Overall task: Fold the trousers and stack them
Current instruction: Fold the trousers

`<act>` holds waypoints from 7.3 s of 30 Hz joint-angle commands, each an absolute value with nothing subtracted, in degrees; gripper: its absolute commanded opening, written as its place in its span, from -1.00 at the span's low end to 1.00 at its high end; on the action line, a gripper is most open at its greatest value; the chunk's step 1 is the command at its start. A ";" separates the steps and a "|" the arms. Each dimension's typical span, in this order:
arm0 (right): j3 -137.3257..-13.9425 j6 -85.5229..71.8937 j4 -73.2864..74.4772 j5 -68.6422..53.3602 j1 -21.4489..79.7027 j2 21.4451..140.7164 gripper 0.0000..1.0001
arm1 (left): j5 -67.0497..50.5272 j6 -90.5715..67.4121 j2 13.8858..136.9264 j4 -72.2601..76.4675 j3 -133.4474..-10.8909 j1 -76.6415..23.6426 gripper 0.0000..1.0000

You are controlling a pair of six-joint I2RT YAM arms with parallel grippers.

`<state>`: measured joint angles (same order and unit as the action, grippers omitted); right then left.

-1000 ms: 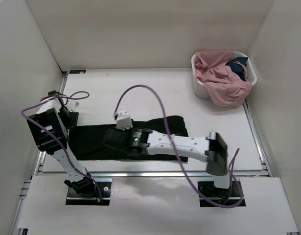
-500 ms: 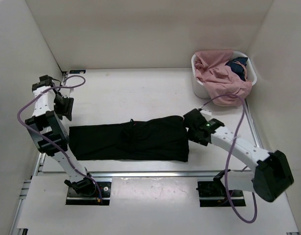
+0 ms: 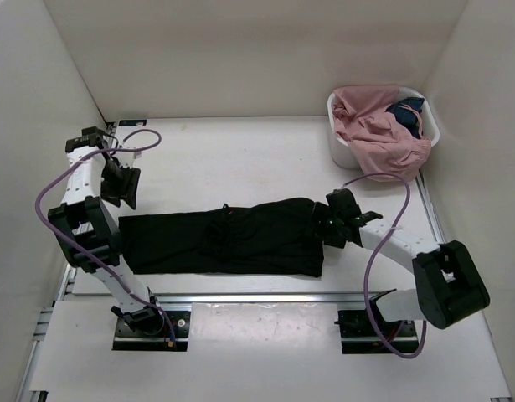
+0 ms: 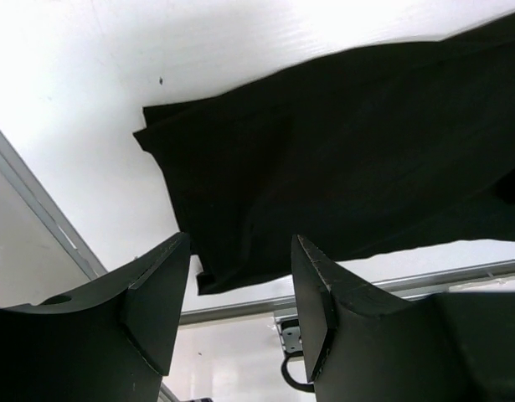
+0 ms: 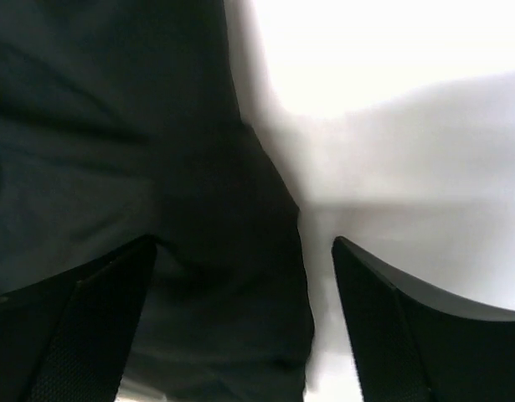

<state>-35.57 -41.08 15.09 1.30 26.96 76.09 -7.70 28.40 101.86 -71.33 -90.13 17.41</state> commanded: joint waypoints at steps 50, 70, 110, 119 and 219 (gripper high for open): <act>-116.71 -53.80 66.96 24.26 63.01 122.07 -1.00 | -20.36 30.83 109.25 -69.05 -79.91 14.77 0.24; -96.42 -61.35 68.81 35.76 54.85 100.99 -1.00 | -17.49 31.64 112.40 -58.62 -71.19 -7.82 0.11; -130.52 -53.88 50.38 20.58 60.73 126.38 -1.00 | -13.10 26.73 128.67 -60.21 -99.22 -8.09 -0.71; -131.04 -52.73 39.56 6.62 61.26 136.65 -0.40 | -5.82 22.95 129.73 -58.63 -99.76 -6.69 -0.57; -77.78 -52.55 3.52 -9.67 23.99 114.52 -1.00 | -18.65 24.43 100.90 -57.57 -62.23 -3.87 -0.72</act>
<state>-74.67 -50.24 6.28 -12.10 24.67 114.69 -18.79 23.94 103.09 -58.02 -63.79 -4.43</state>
